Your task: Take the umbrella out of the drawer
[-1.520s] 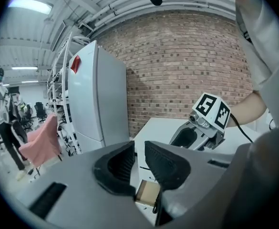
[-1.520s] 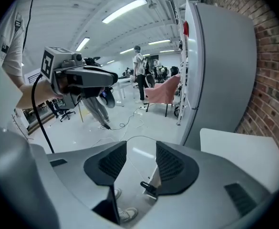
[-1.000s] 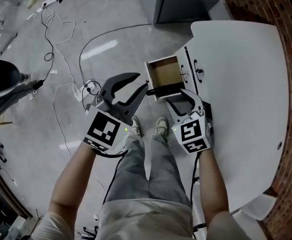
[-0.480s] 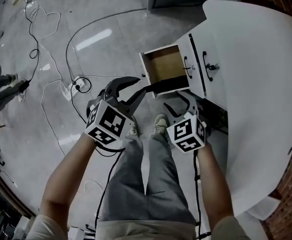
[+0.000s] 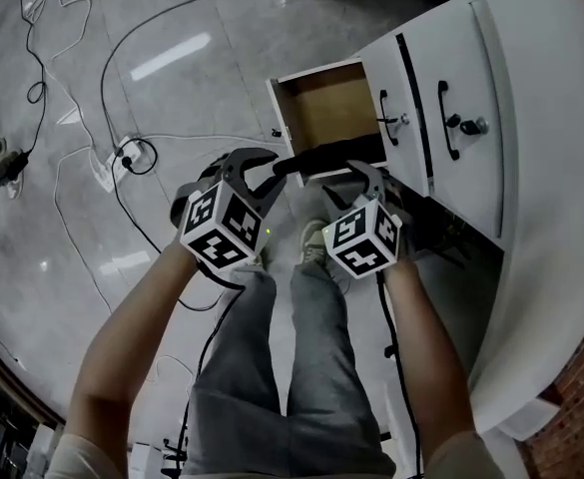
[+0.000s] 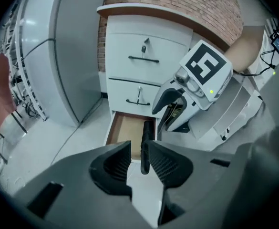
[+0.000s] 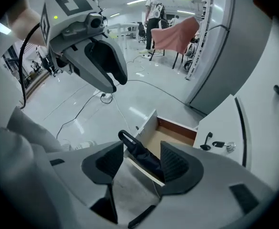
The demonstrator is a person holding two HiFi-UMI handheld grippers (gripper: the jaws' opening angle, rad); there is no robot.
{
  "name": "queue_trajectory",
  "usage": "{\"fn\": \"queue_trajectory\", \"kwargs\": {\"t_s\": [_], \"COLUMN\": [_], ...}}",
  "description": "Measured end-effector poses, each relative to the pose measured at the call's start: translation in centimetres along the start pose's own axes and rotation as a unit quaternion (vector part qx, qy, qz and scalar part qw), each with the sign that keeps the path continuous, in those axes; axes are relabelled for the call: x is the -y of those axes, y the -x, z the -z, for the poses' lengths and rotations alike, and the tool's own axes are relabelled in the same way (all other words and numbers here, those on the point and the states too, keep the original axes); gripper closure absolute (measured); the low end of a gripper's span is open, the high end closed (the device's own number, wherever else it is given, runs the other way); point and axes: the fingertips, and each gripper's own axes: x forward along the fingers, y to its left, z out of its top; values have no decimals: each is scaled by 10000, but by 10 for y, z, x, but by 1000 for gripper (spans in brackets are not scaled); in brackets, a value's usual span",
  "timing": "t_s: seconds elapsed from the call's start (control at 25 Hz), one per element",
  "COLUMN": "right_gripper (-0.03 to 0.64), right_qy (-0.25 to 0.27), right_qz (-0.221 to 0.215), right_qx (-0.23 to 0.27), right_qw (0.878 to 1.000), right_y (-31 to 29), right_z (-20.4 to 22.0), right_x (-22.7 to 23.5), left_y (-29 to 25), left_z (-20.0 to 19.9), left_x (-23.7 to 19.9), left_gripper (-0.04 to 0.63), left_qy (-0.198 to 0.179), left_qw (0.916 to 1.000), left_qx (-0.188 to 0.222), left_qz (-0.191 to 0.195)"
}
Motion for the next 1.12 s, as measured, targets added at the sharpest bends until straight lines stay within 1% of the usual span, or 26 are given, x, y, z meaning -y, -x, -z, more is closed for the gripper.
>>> {"fn": "queue_trajectory", "kwargs": {"t_s": [0.12, 0.32, 0.48, 0.64, 0.8, 0.92, 1.04, 1.12], "right_gripper": [399, 393, 386, 380, 370, 358, 356, 352], "right_qy": [132, 194, 388, 505, 757, 907, 944, 962], "right_qz": [32, 40, -32, -55, -63, -64, -81, -106], "right_qx": [-149, -354, -478, -561, -697, -849, -924, -905], "right_qw": [9998, 9992, 9981, 9971, 9947, 9922, 9912, 9912], "right_y": [-29, -72, -109, -141, -166, -181, -189, -193], "right_z": [17, 50, 71, 88, 101, 110, 115, 115], "right_x": [1, 2, -3, 1, 4, 8, 12, 13], "left_y": [-33, -87, -122, -149, -171, -181, -187, -189], "left_z": [24, 61, 89, 103, 118, 130, 133, 132], "left_x": [4, 5, 8, 8, 13, 13, 12, 11], "left_gripper": [500, 500, 500, 500, 500, 500, 512, 519], "left_qy": [35, 66, -112, -42, -26, -42, -49, 24], "left_qw": [9998, 9986, 9965, 9965, 9952, 9950, 9962, 9967], "left_qx": [-155, -431, -687, -645, -715, -764, -658, -551], "left_qz": [142, 307, 468, 520, 665, 640, 570, 598]}}
